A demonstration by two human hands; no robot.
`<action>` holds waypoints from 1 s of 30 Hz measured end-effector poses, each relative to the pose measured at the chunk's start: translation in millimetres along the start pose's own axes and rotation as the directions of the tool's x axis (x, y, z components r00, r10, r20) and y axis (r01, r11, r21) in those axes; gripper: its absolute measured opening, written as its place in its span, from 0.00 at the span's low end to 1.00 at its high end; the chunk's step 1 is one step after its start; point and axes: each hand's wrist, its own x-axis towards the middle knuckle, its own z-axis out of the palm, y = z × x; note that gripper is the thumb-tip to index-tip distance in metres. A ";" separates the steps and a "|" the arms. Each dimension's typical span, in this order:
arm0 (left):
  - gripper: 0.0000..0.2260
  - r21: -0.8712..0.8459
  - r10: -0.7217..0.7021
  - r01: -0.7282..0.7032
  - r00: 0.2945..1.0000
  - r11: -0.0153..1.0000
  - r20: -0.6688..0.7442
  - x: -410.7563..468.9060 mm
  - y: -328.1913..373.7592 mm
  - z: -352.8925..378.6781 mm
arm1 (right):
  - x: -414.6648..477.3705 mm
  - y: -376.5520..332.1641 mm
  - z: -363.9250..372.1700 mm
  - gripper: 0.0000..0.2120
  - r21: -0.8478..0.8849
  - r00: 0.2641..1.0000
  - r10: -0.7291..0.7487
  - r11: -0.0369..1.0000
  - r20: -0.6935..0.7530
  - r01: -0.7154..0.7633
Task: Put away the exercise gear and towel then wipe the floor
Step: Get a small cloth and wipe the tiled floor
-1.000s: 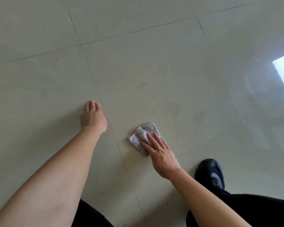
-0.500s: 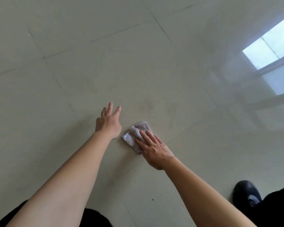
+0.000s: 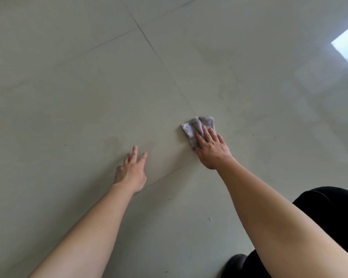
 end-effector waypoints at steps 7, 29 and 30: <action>0.28 0.074 0.050 -0.045 0.996 0.996 -0.071 -3.6 104.8 -59.7 | 15.6 100.4 -46.1 0.31 0.152 0.970 0.233 0.958 0.070 -0.241; 0.30 -0.077 -0.080 0.070 0.989 0.995 -0.128 183.3 170.3 -94.4 | 91.8 155.4 -76.8 0.28 0.320 0.837 0.534 0.818 -0.116 -0.478; 0.28 -0.123 -0.113 0.097 0.986 0.988 -0.123 188.6 174.4 -97.6 | 87.5 146.0 -72.2 0.28 0.316 0.846 0.521 0.826 -0.111 -0.467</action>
